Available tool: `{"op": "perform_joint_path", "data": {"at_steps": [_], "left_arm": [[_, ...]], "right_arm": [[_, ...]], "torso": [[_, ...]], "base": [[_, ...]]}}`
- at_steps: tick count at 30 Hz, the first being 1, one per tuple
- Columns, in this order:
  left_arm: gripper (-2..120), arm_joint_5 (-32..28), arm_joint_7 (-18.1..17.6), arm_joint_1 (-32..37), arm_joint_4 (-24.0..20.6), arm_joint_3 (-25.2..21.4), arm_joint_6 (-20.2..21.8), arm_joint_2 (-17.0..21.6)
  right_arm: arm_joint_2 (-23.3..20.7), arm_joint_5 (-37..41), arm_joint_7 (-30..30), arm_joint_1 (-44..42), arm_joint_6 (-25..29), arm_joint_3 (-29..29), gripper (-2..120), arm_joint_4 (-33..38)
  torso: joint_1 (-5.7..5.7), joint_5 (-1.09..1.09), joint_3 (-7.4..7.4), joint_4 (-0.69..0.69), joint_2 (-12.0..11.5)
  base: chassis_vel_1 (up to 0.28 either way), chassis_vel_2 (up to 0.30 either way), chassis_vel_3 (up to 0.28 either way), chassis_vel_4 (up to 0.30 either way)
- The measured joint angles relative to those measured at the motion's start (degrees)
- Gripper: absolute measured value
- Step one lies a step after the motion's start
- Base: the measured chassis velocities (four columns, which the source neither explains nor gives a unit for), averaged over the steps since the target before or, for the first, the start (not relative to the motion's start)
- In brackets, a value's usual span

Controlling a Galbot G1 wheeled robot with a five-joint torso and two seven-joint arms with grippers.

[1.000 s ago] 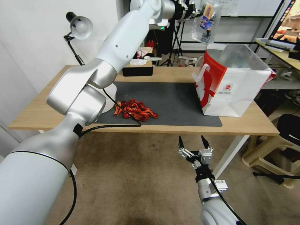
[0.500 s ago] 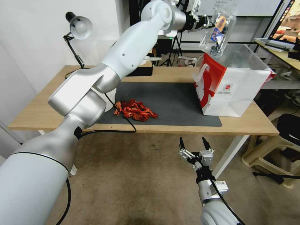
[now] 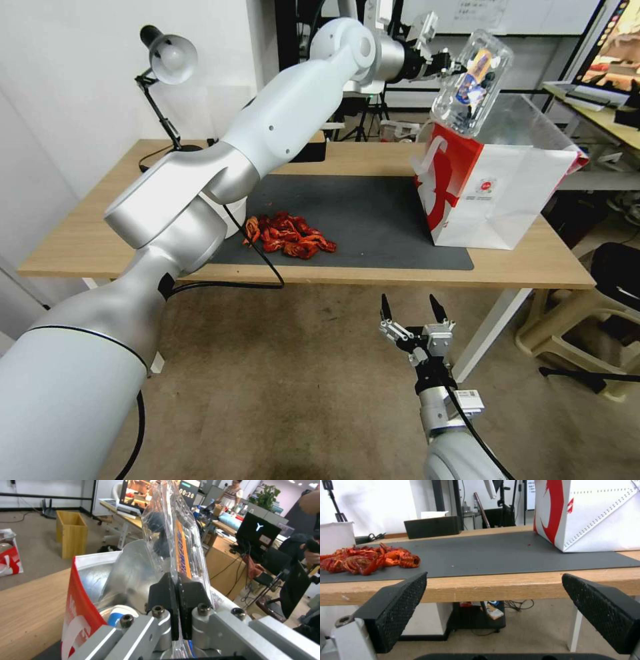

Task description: Close the takeout container lid, then place the container into the takeout bag.

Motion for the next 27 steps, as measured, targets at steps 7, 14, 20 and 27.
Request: {"op": "perform_joint_path", "data": {"at_steps": [7, 14, 20, 27], "left_arm": [[0, 0.12, 1.75, 0.73, -0.09, 1.18, -2.04, 0.02], [0, 0.06, 4.29, 1.3, -0.19, 2.64, -5.57, 0.02], [0, -0.93, 4.59, 1.39, -0.21, 3.15, -8.13, 0.01], [0, -3.39, 4.7, 0.86, 0.06, 3.37, -11.87, 0.02]], "right_arm": [[0.23, -0.05, -0.02, -0.1, 0.0, 0.24, 100, 0.13], [0.85, -0.24, -0.2, -0.27, 0.05, 0.33, 100, 0.0], [1.09, -0.28, -0.22, -0.13, 0.08, 0.33, 100, -0.22], [1.32, -0.32, -0.24, -0.04, 0.09, 0.35, 100, -0.44]], "torso": [[0.0, 0.0, 0.01, 0.0, 0.0], [0.0, 0.0, 0.0, 0.0, 0.0], [0.0, 0.0, 0.0, 0.0, 0.0], [0.0, 0.0, 0.01, 0.0, 0.0]], "base": [[0.0, 0.0, 0.0, 0.0], [0.0, 0.0, 0.0, 0.0], [0.0, 0.0, 0.0, 0.0], [0.0, 0.0, 0.0, 0.0]]}}
